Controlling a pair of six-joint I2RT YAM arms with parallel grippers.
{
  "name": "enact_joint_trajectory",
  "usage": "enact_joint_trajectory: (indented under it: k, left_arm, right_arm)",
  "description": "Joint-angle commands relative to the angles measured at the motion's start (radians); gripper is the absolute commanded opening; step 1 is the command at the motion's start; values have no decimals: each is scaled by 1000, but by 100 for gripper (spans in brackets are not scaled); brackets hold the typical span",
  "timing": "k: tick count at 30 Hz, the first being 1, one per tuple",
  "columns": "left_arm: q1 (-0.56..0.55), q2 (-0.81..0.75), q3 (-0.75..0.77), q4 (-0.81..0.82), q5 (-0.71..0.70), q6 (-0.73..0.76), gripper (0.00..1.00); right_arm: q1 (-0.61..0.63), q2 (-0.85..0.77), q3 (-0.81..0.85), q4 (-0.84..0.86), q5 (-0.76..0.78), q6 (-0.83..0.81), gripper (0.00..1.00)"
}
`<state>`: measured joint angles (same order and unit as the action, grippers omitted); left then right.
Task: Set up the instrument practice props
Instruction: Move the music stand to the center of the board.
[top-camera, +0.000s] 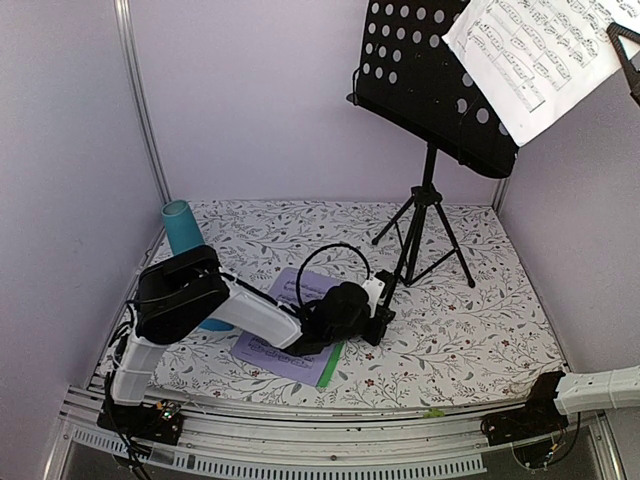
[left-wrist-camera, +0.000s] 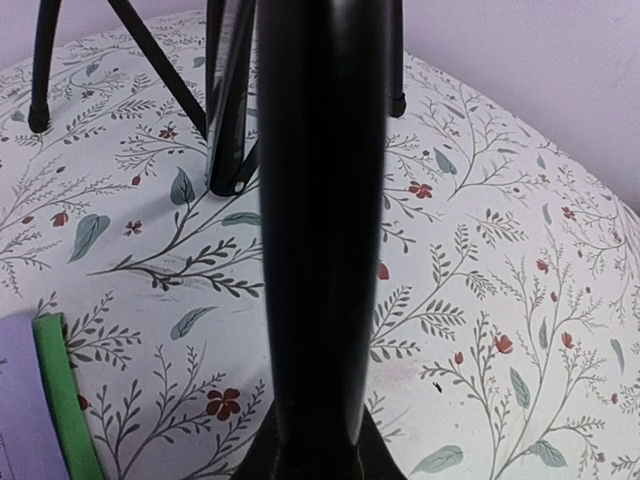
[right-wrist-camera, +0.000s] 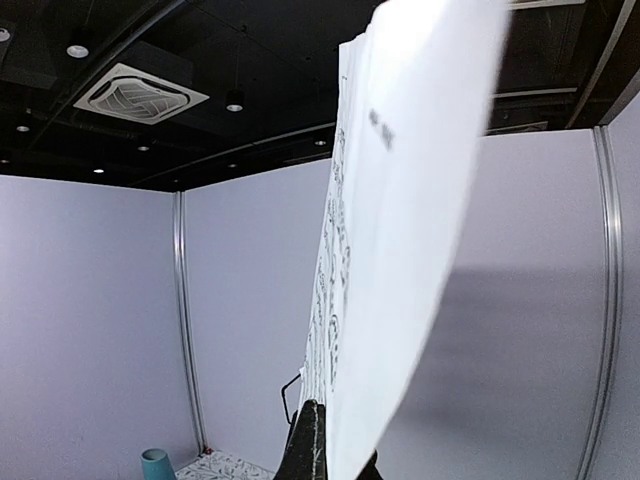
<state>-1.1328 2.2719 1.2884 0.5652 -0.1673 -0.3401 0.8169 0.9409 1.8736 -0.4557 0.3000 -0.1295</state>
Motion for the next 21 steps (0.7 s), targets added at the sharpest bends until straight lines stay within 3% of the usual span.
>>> enact_joint_trajectory:
  k: [1, 11, 13, 16, 21]
  left_arm:
    - [-41, -28, -55, -60, -7, -29, 0]
    - [-58, -49, -73, -72, -31, -28, 0]
    - [-60, -59, -71, -76, -44, -15, 7]
    - [-61, -95, -57, -99, -60, 9, 28]
    - [-59, -185, 6, -178, -82, 66, 43]
  right_arm:
    - [-2, -8, 27, 5, -22, -15, 0]
    - [-2, -12, 43, 5, -46, -29, 0]
    - [-1, -13, 48, 1, -55, -28, 0]
    - [-2, -11, 48, -8, -60, -26, 0]
    - [-2, -11, 47, -13, -63, -25, 0]
